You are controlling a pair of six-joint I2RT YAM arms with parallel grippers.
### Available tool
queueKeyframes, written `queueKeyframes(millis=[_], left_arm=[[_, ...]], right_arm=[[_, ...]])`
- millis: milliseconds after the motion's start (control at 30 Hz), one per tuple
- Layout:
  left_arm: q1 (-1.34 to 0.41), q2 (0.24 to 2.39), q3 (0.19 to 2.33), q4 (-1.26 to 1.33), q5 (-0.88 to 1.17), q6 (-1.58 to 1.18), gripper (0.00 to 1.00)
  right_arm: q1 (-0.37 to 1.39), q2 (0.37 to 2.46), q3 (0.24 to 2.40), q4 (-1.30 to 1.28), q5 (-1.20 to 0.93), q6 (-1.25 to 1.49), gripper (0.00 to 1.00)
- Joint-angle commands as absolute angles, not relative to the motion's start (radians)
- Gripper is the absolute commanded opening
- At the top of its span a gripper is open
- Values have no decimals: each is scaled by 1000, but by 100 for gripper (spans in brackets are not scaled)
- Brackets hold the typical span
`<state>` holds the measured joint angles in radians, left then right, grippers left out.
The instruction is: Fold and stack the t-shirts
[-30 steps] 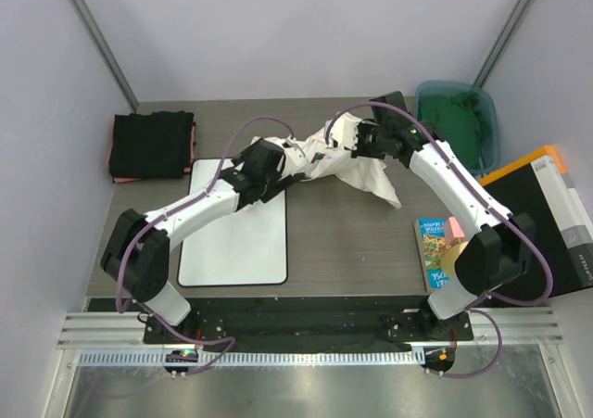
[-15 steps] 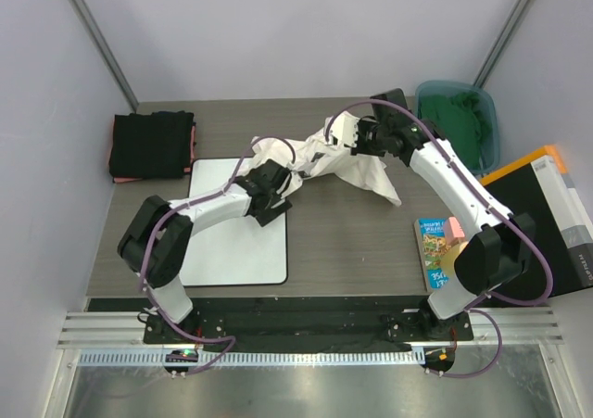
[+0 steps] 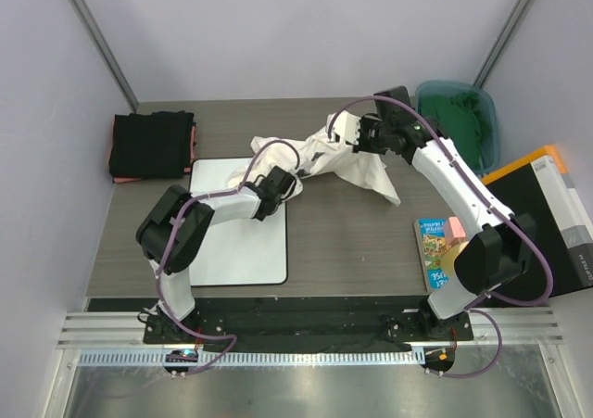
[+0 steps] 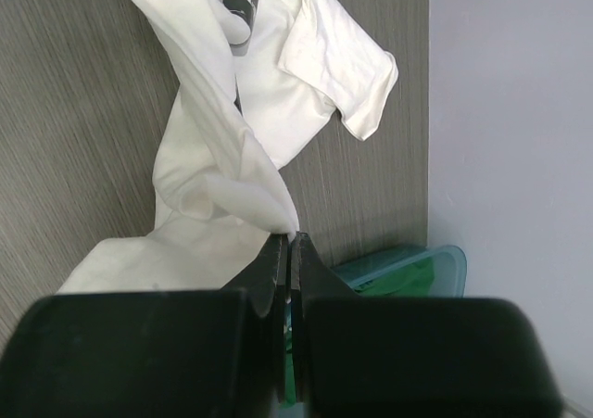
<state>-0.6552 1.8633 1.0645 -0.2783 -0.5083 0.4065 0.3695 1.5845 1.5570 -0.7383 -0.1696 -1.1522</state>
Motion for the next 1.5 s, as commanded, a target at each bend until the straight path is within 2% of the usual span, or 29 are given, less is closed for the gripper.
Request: queueKeyframes(millis=[0,100,300,633,933,1200,1300,1467], left_arm=[[-653,1847,1074,-262,-492,432,0],[-624,1749,1114,-293,-499,471,0],[-502,1629,1385,-400,-526,508,0],[-460,1611,1652,-249,-517,742,0],[-425,1597,1657,-14,-568,912,0],[-408,1548,1634,-24,-517,950,0],[-408,1455,1542,-103,-421,948,0],[-408,1235,1411,-326,-116,920,0]], right_arm=[[353,1566,1598,-703,-206,-1175,1],[344,1546,1580,-645,-209,-1177,1],[337,1474,1505,-419,-196,-1192,1],[339,1460,1497,-83,-172,-1198,1],[337,1443,1388,385,-94,-1282,1],[339,1371,1387,284,-130,-1327,1],[339,1321,1353,246,-155,-1327,1],[339,1214,1263,189,-219,-1356,1]])
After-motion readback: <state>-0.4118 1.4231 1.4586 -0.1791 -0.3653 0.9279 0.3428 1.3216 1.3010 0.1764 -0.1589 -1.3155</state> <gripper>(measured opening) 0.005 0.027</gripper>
